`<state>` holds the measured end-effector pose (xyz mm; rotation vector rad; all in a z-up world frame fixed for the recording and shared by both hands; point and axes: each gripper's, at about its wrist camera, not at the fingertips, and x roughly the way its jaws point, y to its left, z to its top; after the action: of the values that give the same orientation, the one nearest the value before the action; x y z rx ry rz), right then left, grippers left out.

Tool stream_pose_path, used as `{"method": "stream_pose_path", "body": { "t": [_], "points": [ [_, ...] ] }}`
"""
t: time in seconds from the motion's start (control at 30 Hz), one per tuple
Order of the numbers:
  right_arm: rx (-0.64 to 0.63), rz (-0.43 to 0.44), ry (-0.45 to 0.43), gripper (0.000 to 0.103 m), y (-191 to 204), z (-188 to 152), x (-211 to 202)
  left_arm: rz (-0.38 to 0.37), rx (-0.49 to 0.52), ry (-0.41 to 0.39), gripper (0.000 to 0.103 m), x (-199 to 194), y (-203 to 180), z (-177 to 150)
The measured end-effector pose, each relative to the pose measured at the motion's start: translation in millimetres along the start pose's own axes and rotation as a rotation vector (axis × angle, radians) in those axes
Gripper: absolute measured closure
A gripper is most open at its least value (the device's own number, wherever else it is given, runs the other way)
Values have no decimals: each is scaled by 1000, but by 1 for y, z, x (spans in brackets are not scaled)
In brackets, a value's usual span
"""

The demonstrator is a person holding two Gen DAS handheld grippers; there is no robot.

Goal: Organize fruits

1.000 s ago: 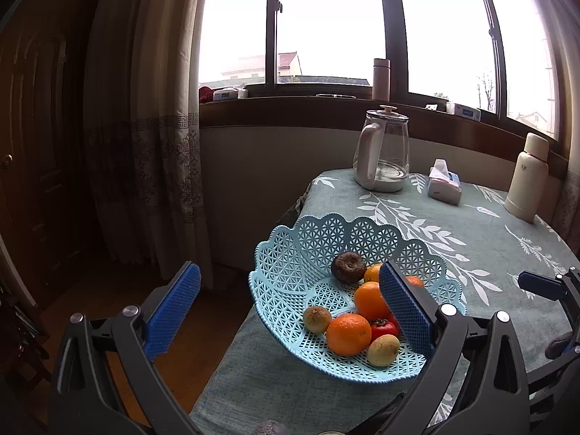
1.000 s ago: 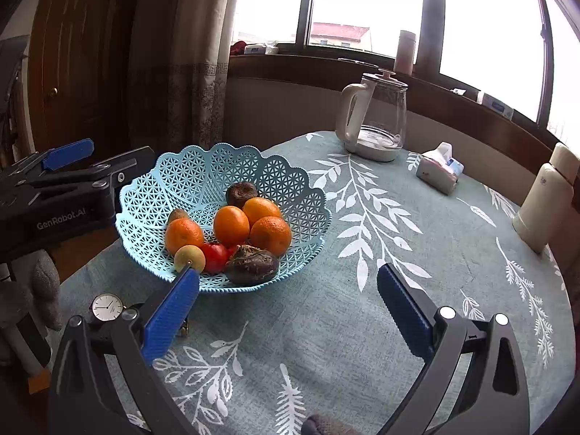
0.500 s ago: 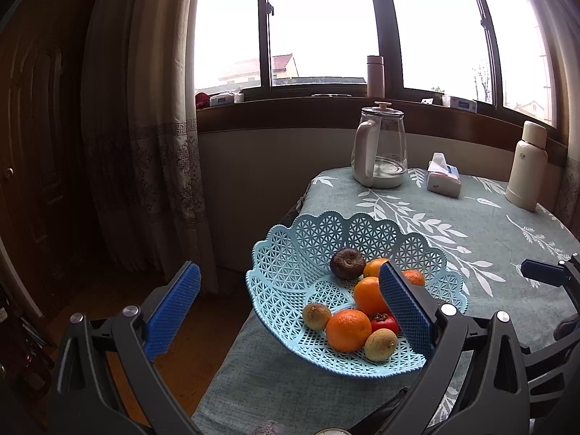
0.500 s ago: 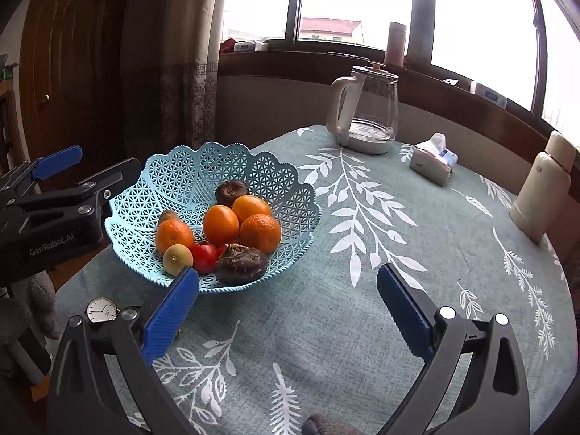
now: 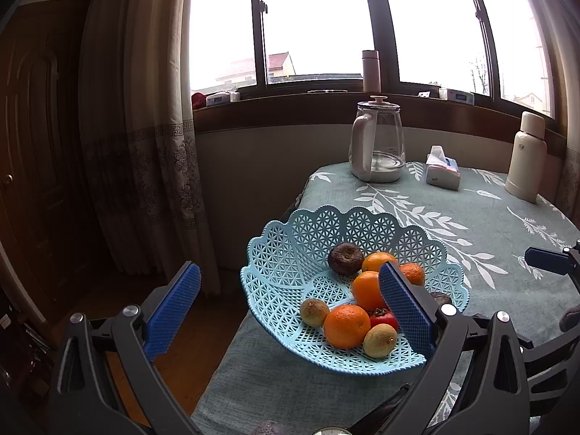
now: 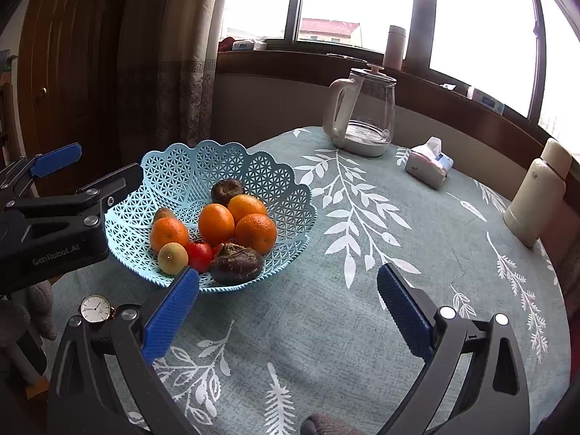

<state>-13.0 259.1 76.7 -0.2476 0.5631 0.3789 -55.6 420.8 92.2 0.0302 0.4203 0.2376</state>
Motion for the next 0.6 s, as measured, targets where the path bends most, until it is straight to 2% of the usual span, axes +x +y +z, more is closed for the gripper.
{"method": "stream_pose_path", "body": {
  "t": [0.6],
  "points": [
    [-19, -3, 2, 5, 5, -1, -1, 1, 14, 5, 3, 2, -2, -3]
  ]
}}
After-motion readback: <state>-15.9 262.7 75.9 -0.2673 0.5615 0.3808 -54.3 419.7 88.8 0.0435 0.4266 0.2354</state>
